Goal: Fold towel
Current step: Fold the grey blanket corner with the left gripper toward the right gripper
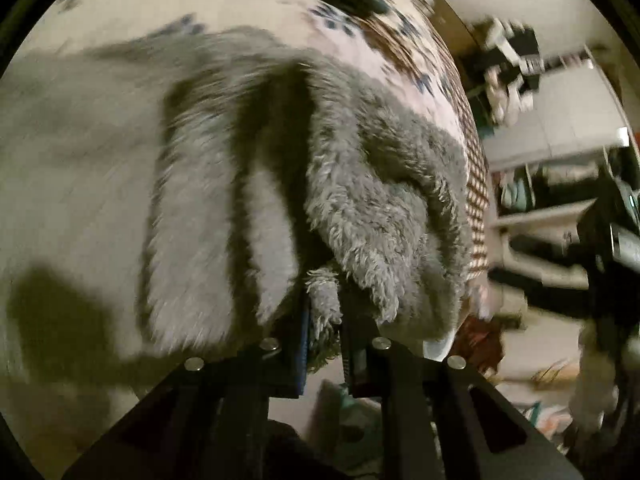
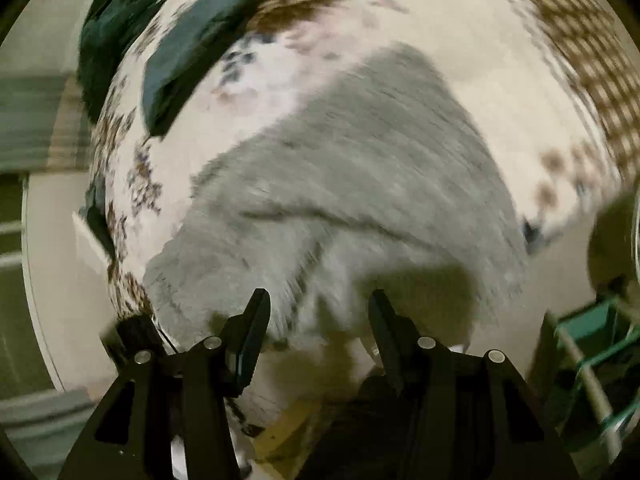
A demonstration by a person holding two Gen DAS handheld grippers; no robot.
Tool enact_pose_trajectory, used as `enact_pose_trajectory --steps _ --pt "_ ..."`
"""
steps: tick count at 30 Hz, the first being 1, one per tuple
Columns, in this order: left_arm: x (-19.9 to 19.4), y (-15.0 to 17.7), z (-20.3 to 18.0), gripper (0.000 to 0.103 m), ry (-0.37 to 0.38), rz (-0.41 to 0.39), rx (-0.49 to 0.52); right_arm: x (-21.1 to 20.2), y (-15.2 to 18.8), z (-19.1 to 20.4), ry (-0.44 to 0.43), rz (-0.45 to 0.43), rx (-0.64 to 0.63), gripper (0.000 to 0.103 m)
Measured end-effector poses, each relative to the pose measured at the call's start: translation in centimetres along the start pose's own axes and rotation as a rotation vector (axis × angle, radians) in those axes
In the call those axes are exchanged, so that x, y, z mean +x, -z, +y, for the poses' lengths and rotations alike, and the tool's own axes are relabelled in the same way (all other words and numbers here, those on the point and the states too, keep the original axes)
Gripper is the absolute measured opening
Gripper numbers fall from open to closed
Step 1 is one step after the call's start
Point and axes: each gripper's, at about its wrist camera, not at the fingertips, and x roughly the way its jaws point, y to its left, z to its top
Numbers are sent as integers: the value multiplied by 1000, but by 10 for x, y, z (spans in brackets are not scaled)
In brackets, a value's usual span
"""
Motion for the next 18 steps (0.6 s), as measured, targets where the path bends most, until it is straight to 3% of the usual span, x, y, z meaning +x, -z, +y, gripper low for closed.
enact_pose_trajectory --steps 6,9,11,12,13,14,18 --pt "-6 14 24 11 32 -21 -135 56 -45 87 87 126 -226 54" --pt "-9 14 32 11 38 -43 -144 104 -60 113 121 219 -246 54" --pt "-12 15 36 11 48 -50 -148 130 -66 117 189 260 -239 52" --pt "-11 16 37 11 52 -54 -154 141 -70 119 212 269 -228 46" --pt "-12 18 39 11 57 -57 -160 145 -72 121 228 260 -219 16" --pt "-13 18 41 11 65 -58 -168 146 -74 121 247 247 -209 6" --pt "-30 31 53 10 86 -70 -197 128 -77 137 226 165 -214 5"
